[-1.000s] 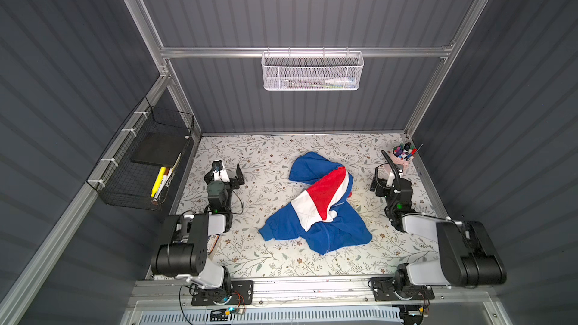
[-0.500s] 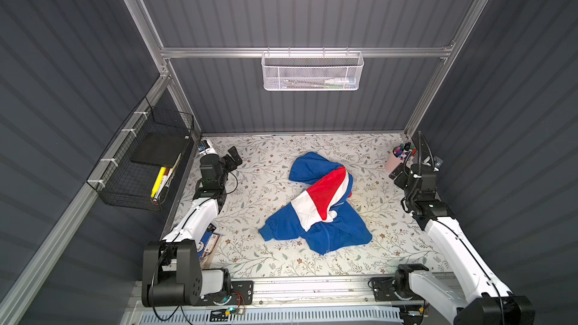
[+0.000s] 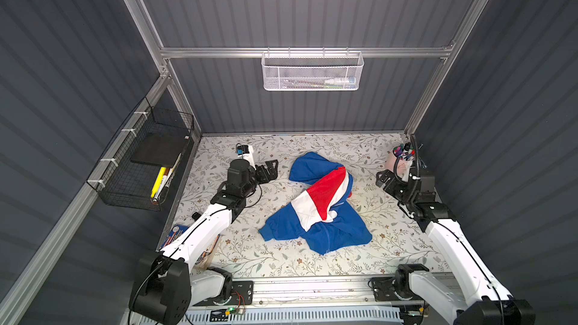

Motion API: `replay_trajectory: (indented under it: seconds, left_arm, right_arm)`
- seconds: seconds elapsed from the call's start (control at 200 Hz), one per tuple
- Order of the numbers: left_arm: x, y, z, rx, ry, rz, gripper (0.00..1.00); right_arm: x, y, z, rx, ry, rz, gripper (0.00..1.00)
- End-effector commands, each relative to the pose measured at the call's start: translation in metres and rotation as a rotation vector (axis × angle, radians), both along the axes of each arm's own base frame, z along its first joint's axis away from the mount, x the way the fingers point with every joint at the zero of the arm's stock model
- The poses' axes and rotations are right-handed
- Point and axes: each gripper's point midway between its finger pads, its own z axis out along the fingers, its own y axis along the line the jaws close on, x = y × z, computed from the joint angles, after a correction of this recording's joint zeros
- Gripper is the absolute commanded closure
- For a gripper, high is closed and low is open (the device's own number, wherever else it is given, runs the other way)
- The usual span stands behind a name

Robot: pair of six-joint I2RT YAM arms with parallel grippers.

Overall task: Unzip the jacket
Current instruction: Flatten out the jacket at the center of the board.

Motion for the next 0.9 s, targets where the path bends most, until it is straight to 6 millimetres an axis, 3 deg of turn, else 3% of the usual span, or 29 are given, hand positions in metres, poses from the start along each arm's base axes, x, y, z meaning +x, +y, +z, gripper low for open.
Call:
replay_trajectory:
  seconds: [0.0, 0.26, 0.47, 0.61, 0.775, 0.891]
  left_arm:
    - [-0.01, -0.023, -0.007, -0.021, 0.043, -0.046, 0.01]
    - [-0.037, -0.084, -0.019, -0.005, 0.075, -0.177, 0.01]
    - [-0.062, -0.096, -0.035, -0.012, 0.137, -0.209, 0.01]
    - [-0.081, -0.101, -0.046, 0.022, 0.168, -0.226, 0.01]
    - [-0.123, -0.135, -0.056, 0.089, 0.203, -0.335, 0.01]
    - [-0.153, -0.157, -0.074, 0.17, 0.237, -0.414, 0.01]
  right_arm:
    - [0.0, 0.05, 0.006, 0.148, -0.001, 0.252, 0.01]
    - [-0.009, 0.097, 0.0, 0.029, 0.088, 0.471, 0.01]
    - [-0.03, 0.121, -0.005, -0.14, 0.094, 0.54, 0.01]
    - [-0.044, 0.117, -0.018, -0.125, 0.182, 0.49, 0.03]
    - [-0.055, 0.105, -0.025, -0.111, 0.224, 0.421, 0.05]
    - [-0.06, 0.098, -0.028, -0.114, 0.231, 0.387, 0.05]
